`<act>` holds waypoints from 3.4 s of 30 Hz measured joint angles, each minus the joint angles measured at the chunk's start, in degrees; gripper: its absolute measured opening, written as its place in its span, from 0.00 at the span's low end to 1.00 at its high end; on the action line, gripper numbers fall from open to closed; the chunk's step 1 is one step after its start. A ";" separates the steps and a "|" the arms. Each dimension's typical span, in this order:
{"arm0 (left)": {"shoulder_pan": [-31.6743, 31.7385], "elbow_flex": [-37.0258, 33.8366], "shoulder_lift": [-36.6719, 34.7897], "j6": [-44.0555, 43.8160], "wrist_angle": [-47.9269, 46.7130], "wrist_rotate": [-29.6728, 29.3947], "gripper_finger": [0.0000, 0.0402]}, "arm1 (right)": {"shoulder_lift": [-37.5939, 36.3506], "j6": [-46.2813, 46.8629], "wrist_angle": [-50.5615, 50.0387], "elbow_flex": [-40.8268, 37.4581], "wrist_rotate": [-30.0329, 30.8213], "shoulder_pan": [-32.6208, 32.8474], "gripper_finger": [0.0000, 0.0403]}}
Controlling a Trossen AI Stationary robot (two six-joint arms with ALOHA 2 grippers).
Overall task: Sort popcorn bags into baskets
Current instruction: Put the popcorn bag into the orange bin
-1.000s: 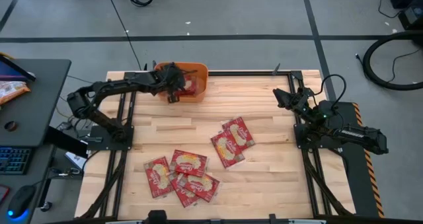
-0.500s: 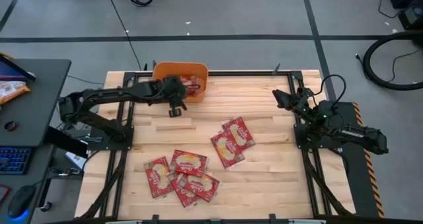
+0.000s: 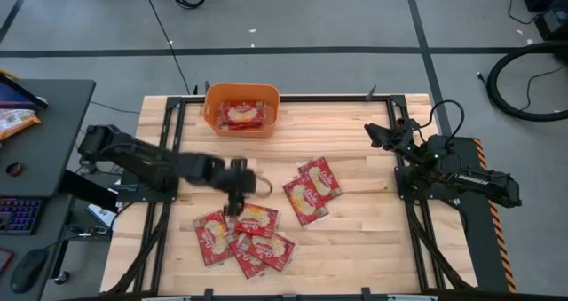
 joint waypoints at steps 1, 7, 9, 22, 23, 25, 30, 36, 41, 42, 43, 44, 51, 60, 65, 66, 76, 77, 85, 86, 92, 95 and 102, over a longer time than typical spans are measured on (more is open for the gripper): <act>-2.40 0.00 0.69 -2.41 0.83 -0.65 0.36 | 0.00 0.18 -0.02 0.00 -0.12 0.00 0.42; -15.04 0.00 5.34 -15.73 5.97 -3.07 0.45 | 0.00 0.21 0.38 0.00 -0.68 0.02 0.42; -17.79 0.00 7.26 -19.39 7.32 -3.46 0.50 | 0.00 0.21 0.33 0.00 -1.09 0.02 0.42; -21.19 12.46 22.16 -21.41 -2.90 -14.15 0.55 | 0.00 1.44 0.59 0.00 -3.13 0.04 0.42; -21.11 12.59 22.93 -21.41 -4.06 -13.81 0.54 | 0.00 1.68 0.59 0.00 -3.27 0.04 0.42; -21.15 12.59 24.18 -21.47 -5.05 -12.43 0.52 | 0.00 2.10 0.62 0.00 -3.51 0.04 0.42; -21.40 12.59 25.64 -20.26 -5.13 -10.65 0.49 | 0.00 2.16 0.76 0.00 -3.55 0.04 0.42; -21.37 12.68 27.17 -19.90 -6.58 -12.75 0.46 | 0.00 2.15 0.76 0.00 -3.55 0.04 0.42; -21.13 12.90 29.07 -19.90 -7.00 -10.52 0.34 | 0.00 2.16 0.76 0.00 -3.55 0.07 0.42; -21.13 12.92 29.27 -19.91 -7.11 -10.32 0.30 | 0.00 2.14 0.78 0.00 -3.55 0.07 0.42; -21.13 12.90 29.30 -20.00 -7.15 -10.22 0.26 | 0.00 2.14 0.75 0.00 -3.55 0.07 0.42; -21.13 12.90 29.30 -20.32 -7.28 -10.09 0.21 | 0.00 2.16 0.74 0.00 -3.57 0.07 0.42; -19.67 13.28 26.29 -17.25 -10.77 -8.96 0.04 | 0.00 2.07 0.74 0.00 -3.55 0.07 0.42; -12.99 13.27 16.04 -11.73 -24.34 -17.59 0.04 | 0.00 0.56 0.61 0.00 -3.04 0.07 0.42; -4.93 13.16 8.89 -5.62 -26.67 -23.75 0.04 | 0.00 -0.68 0.25 0.00 -1.20 0.07 0.42; -2.90 13.16 7.65 -3.72 -27.08 -25.11 0.04 | 0.00 -0.70 0.16 0.00 -1.01 0.07 0.42; 20.53 13.16 2.02 18.65 -21.98 -26.07 0.04 | 0.00 -0.90 -0.20 -0.01 -0.06 0.07 0.42; 22.81 13.16 2.02 21.28 -20.39 -24.93 0.04 | 0.00 -0.90 -0.20 0.00 -0.06 0.07 0.42; 39.95 13.14 4.84 35.44 -11.04 -14.44 0.04 | 0.00 -0.90 -0.17 -0.01 0.01 0.07 0.42; 41.57 13.14 5.45 36.73 -10.67 -13.86 0.04 | 0.00 -0.90 -0.15 0.00 0.12 0.07 0.42; 47.25 13.14 9.87 42.06 -8.17 -9.29 0.04 | 0.00 -1.78 -0.17 -0.01 2.89 0.07 0.42; 48.03 13.14 11.81 44.24 -5.88 -9.15 0.04 | 0.00 -2.48 -0.17 0.00 5.45 0.07 0.42; 49.38 13.14 14.86 44.16 0.48 -7.89 0.17 | 0.00 -3.92 -0.17 0.00 9.00 0.07 0.42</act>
